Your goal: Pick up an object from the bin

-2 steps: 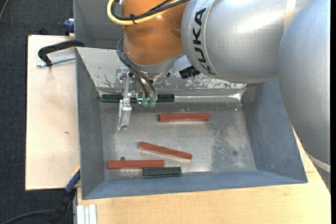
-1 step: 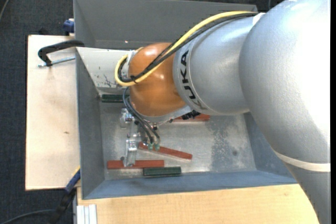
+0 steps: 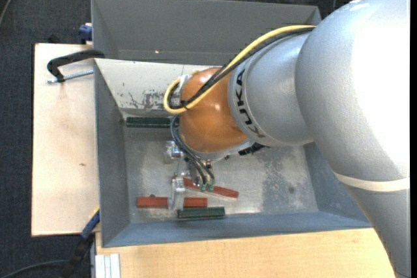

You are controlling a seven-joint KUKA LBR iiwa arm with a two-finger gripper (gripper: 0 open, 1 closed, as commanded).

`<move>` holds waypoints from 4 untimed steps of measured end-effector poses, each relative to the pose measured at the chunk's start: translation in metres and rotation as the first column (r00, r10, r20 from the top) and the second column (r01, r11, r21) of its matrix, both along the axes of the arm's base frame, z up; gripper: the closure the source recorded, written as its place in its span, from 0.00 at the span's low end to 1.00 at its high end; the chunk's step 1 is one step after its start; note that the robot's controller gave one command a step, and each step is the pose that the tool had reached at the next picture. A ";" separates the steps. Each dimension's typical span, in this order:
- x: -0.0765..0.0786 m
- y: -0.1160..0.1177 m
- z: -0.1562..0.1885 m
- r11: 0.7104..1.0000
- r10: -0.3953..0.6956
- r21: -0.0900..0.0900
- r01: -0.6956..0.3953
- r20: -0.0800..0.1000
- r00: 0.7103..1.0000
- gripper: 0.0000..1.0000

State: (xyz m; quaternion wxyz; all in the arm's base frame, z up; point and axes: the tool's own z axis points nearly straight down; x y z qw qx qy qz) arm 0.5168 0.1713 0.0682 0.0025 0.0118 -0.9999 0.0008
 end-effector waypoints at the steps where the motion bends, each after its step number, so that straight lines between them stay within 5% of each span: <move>1: -0.018 -0.052 0.003 1.000 -0.028 0.001 0.028 0.004 1.000 0.00; 2: -0.017 -0.048 0.004 1.000 -0.023 0.004 0.023 0.007 1.000 1.00; 3: -0.013 -0.028 0.088 0.999 -0.051 0.008 0.051 0.017 0.999 1.00; 4: -0.023 -0.019 0.237 0.999 -0.035 0.007 0.035 0.019 0.999 1.00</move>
Offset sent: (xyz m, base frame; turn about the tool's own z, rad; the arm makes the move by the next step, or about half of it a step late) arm -0.0181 -0.0497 0.0018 0.0238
